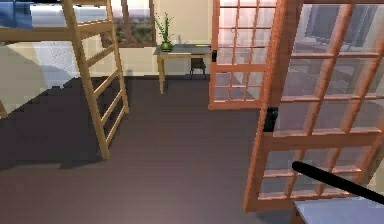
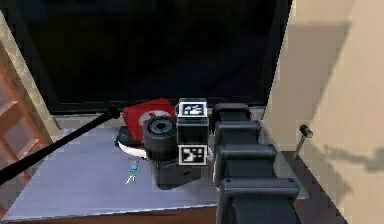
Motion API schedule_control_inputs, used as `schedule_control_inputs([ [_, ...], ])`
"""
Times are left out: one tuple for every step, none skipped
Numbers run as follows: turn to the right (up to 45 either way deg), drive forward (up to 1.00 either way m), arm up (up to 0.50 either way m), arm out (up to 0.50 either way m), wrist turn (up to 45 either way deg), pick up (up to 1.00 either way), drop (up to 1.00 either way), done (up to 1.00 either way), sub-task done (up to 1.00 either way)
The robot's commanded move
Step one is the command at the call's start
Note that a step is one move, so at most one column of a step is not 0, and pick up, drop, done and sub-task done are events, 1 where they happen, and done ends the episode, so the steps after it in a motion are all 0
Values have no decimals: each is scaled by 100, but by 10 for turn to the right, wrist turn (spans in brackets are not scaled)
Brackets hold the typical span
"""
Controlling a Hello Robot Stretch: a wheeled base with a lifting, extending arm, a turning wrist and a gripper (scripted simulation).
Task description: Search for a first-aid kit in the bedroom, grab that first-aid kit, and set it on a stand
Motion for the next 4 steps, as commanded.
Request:
schedule_control_inputs([
  [0, 0, 0, 40, 0, 0, 0, 0, 0],
  [0, 0, 0, 40, 0, 0, 0, 0, 0],
  [0, 0, 0, 0, 0, 0, 100, 0, 0],
  [0, 0, 0, -8, 0, 0, 0, 0, 0],
])
